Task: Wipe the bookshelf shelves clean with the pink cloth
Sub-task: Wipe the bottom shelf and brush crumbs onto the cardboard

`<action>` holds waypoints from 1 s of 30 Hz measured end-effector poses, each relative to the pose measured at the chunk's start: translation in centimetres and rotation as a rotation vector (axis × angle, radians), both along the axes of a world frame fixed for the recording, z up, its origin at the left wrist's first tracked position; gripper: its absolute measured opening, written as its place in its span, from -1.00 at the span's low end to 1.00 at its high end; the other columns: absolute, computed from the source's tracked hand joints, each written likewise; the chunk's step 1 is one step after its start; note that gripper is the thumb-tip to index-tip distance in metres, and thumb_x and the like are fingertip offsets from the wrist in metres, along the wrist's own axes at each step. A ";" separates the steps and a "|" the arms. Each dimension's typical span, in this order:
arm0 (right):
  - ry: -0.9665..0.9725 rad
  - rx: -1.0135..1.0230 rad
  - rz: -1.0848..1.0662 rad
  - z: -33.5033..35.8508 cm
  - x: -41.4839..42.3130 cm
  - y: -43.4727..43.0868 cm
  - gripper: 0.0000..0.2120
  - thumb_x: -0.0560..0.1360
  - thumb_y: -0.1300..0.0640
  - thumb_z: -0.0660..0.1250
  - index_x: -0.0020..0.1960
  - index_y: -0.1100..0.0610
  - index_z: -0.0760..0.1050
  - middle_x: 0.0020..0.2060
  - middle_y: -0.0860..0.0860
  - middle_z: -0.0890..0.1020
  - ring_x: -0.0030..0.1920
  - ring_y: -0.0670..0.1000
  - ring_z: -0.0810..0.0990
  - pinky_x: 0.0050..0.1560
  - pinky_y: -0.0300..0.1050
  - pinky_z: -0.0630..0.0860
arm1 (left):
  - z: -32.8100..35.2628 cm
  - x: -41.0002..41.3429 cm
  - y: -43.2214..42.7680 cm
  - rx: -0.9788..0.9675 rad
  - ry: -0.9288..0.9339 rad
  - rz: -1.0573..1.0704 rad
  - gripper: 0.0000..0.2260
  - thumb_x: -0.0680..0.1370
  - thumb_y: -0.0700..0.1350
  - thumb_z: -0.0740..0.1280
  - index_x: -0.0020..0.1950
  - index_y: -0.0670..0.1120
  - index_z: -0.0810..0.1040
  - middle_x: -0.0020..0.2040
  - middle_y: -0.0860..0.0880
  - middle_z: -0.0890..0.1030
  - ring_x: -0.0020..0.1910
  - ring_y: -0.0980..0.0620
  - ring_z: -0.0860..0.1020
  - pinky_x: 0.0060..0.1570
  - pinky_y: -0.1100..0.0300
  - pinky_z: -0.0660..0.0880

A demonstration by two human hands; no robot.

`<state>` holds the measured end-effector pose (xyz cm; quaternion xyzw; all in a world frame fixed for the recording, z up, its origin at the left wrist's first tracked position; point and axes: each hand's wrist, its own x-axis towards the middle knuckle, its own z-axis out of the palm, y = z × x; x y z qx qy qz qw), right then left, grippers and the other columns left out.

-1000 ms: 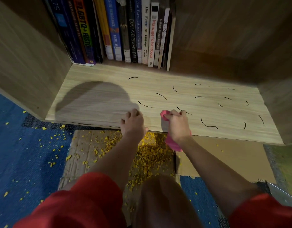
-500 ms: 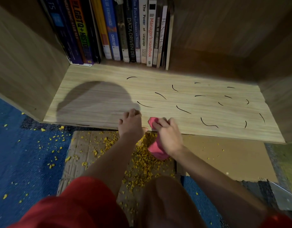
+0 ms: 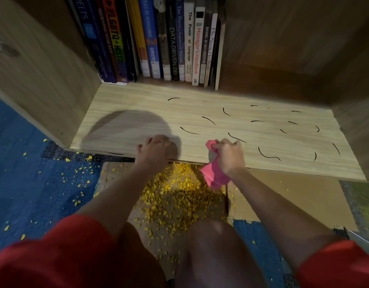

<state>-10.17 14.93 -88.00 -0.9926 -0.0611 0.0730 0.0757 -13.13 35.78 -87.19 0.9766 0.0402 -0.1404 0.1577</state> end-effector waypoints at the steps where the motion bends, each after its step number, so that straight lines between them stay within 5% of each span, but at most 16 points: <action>1: -0.004 -0.009 -0.014 -0.1 0.6 0.0 -0.65 0.53 0.29 0.19 0.24 0.02 0.53 0.15 -0.01 0.54 0.10 0.15 0.40 0.09 -0.09 0.30 | -0.2 -0.2 1.1 0.034 -0.008 0.049 -0.57 0.55 -0.16 0.21 0.43 0.03 0.33 0.44 0.04 0.24 0.39 -0.07 0.23 0.36 -0.10 0.19; 11: -0.100 0.244 0.193 0.4 0.1 7.4 -0.68 0.55 0.26 0.21 0.26 0.04 0.48 0.18 0.03 0.59 0.14 0.11 0.41 0.16 -0.07 0.33 | -1.0 -0.7 1.8 0.135 -0.008 0.195 -0.57 0.59 -0.13 0.22 0.45 0.08 0.27 0.45 0.07 0.29 0.41 -0.04 0.27 0.43 -0.12 -0.03; 16: 0.027 -0.006 0.277 0.2 -1.2 5.4 -0.59 0.60 -0.02 0.07 0.43 -0.03 0.29 0.50 0.00 0.14 0.48 0.07 0.02 0.44 0.05 -0.08 | -1.3 -0.8 1.4 0.159 -0.022 0.189 -0.51 0.55 -0.23 0.26 0.44 0.06 0.26 0.44 0.07 0.26 0.42 -0.04 0.25 0.41 -0.19 -0.04; 21: 0.068 -0.060 0.316 1.0 -1.8 5.8 -0.49 0.55 0.15 0.20 0.46 -0.05 0.20 0.46 -0.01 0.16 0.32 0.15 0.18 0.27 0.12 0.27 | -0.9 -0.6 1.3 0.163 -0.019 0.170 -0.54 0.56 -0.24 0.24 0.43 0.05 0.31 0.43 0.05 0.28 0.41 -0.05 0.27 0.40 -0.20 -0.07; 26: 0.080 -0.153 0.290 0.8 -2.0 3.1 -0.37 0.49 0.12 0.34 0.48 -0.02 0.15 0.44 -0.06 0.21 0.27 0.15 0.22 0.22 0.05 0.30 | 1.5 1.7 1.5 -0.067 0.065 0.240 -0.67 0.51 -0.19 0.29 0.28 -0.15 0.45 0.26 -0.13 0.43 0.29 -0.14 0.38 0.38 -0.19 0.15; 30: 0.085 -0.106 0.128 0.8 -0.2 2.9 -0.40 0.47 0.27 0.32 0.44 -0.01 0.22 0.41 -0.06 0.25 0.23 0.18 0.24 0.17 0.04 0.34 | 1.8 3.5 0.4 -0.073 0.111 0.100 -0.38 0.43 0.04 0.44 0.41 -0.10 0.30 0.46 -0.09 0.23 0.46 -0.11 0.14 0.40 -0.25 -0.06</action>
